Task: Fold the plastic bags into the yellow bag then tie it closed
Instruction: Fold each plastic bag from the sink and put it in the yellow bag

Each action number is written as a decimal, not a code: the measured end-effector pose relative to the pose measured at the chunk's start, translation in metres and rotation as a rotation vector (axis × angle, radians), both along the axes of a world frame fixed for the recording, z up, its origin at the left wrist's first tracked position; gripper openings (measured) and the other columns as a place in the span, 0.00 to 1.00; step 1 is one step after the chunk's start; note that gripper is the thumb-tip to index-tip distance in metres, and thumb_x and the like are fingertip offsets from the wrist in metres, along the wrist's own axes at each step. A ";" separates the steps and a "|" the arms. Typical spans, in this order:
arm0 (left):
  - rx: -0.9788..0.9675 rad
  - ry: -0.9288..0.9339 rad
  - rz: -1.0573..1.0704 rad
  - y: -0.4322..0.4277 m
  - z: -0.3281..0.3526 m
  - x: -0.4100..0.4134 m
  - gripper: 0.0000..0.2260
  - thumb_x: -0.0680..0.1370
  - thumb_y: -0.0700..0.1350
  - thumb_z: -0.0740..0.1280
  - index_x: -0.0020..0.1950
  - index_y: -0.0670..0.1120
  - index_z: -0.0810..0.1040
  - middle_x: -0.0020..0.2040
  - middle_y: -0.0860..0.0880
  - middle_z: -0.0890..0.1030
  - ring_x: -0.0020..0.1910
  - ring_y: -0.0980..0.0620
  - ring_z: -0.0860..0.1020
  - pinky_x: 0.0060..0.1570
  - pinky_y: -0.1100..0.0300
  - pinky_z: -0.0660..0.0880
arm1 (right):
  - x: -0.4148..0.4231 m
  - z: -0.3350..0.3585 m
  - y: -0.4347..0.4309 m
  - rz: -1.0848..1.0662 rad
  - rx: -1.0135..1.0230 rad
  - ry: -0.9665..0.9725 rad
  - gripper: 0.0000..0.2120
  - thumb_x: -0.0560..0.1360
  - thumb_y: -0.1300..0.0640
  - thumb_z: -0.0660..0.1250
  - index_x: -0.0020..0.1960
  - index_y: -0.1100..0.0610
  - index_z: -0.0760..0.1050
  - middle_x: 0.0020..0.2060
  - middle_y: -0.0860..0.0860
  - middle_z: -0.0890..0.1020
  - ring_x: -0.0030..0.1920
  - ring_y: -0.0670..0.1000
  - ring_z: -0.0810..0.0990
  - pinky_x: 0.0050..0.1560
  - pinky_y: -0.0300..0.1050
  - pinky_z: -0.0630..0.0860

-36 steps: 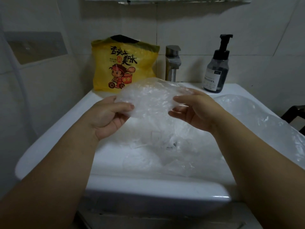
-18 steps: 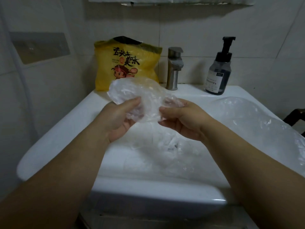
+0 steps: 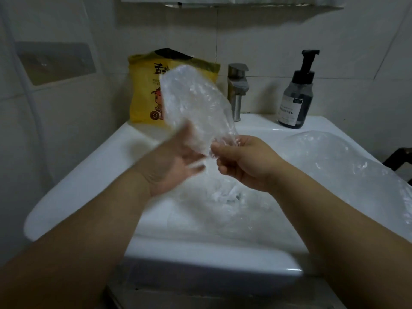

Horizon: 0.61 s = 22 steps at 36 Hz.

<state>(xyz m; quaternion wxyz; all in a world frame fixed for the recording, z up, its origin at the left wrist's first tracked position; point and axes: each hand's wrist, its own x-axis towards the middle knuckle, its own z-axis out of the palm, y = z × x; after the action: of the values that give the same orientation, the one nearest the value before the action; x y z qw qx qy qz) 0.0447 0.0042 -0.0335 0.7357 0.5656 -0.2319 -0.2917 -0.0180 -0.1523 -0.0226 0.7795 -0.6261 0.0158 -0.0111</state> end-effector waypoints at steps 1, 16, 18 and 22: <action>0.123 -0.063 -0.063 -0.008 -0.003 -0.008 0.40 0.54 0.64 0.80 0.61 0.49 0.80 0.56 0.48 0.83 0.58 0.49 0.80 0.58 0.53 0.74 | -0.001 -0.001 0.003 0.003 -0.036 -0.010 0.04 0.77 0.67 0.64 0.48 0.68 0.75 0.35 0.57 0.76 0.28 0.47 0.73 0.28 0.35 0.74; -0.271 0.128 0.234 -0.004 0.017 0.006 0.09 0.79 0.48 0.63 0.53 0.44 0.78 0.40 0.49 0.83 0.38 0.55 0.82 0.37 0.60 0.80 | -0.005 -0.007 0.016 0.034 -0.564 -0.046 0.07 0.75 0.60 0.69 0.40 0.62 0.79 0.26 0.49 0.77 0.22 0.41 0.72 0.26 0.34 0.72; -0.377 0.167 0.299 0.008 0.018 0.013 0.10 0.78 0.45 0.63 0.55 0.43 0.77 0.43 0.47 0.84 0.41 0.53 0.83 0.40 0.60 0.80 | -0.006 -0.006 0.009 0.061 -0.612 -0.005 0.08 0.75 0.58 0.70 0.40 0.62 0.80 0.26 0.49 0.77 0.23 0.41 0.72 0.27 0.33 0.72; -0.406 0.213 0.333 0.016 0.015 0.018 0.10 0.82 0.46 0.59 0.55 0.42 0.77 0.45 0.47 0.86 0.44 0.53 0.84 0.40 0.60 0.80 | -0.005 -0.006 -0.002 0.071 -0.581 0.042 0.08 0.74 0.58 0.71 0.40 0.62 0.80 0.32 0.54 0.79 0.26 0.44 0.73 0.29 0.35 0.72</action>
<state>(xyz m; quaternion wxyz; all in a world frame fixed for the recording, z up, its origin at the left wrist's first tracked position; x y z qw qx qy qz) 0.0626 0.0201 -0.0183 0.8920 0.4030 -0.1109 -0.1720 -0.0231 -0.1540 -0.0288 0.5670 -0.8233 0.0060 0.0252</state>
